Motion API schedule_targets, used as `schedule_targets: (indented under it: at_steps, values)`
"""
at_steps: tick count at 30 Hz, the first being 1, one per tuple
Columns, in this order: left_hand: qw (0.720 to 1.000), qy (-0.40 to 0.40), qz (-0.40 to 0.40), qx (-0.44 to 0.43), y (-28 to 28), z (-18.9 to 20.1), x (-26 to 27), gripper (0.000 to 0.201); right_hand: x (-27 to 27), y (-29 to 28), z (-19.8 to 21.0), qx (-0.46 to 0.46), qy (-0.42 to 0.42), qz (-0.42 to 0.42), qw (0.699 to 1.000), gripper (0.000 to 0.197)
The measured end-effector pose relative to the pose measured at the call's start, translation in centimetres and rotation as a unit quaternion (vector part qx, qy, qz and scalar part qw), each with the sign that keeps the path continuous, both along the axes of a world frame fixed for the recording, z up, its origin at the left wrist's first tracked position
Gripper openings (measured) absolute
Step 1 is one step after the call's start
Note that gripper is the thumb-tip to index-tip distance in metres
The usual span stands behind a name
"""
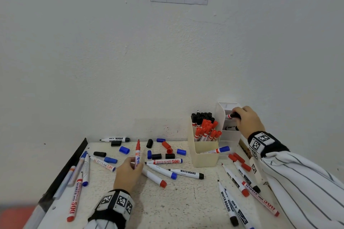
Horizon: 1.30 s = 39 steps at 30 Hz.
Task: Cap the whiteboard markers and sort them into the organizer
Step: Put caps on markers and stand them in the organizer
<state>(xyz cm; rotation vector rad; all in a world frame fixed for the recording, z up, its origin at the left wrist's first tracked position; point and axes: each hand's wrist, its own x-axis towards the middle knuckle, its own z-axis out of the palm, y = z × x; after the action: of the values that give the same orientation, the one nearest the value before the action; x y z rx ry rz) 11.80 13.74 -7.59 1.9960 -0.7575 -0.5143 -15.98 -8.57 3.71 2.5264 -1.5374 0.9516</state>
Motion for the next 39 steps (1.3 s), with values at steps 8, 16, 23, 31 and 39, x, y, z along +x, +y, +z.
schedule_targets:
  at_steps: [8,16,23,31,39]
  values:
    - [1.0,0.007,0.002,0.0,-0.1,-0.2,0.2,0.039,0.2,0.5,0.3,-0.086,0.047,-0.066,0.993,0.024]
    - [1.0,0.013,-0.005,0.002,-0.2,-0.4,0.3,0.039,0.1,0.5,0.3,-0.038,0.09,-0.137,0.986,0.027]
    - [1.0,0.023,-0.005,-0.005,-0.2,-0.4,0.3,0.038,0.6,0.9,0.1,-0.046,0.066,-0.134,0.988,0.024]
    - [0.999,0.03,-0.007,-0.022,-0.3,-0.3,0.1,0.038,2.4,1.9,-0.3,-0.119,-0.034,-0.095,0.988,0.014]
    - [0.998,0.036,0.031,-0.044,-0.2,-0.1,0.2,0.034,8.4,6.7,0.2,-0.004,-0.15,0.224,0.963,0.013]
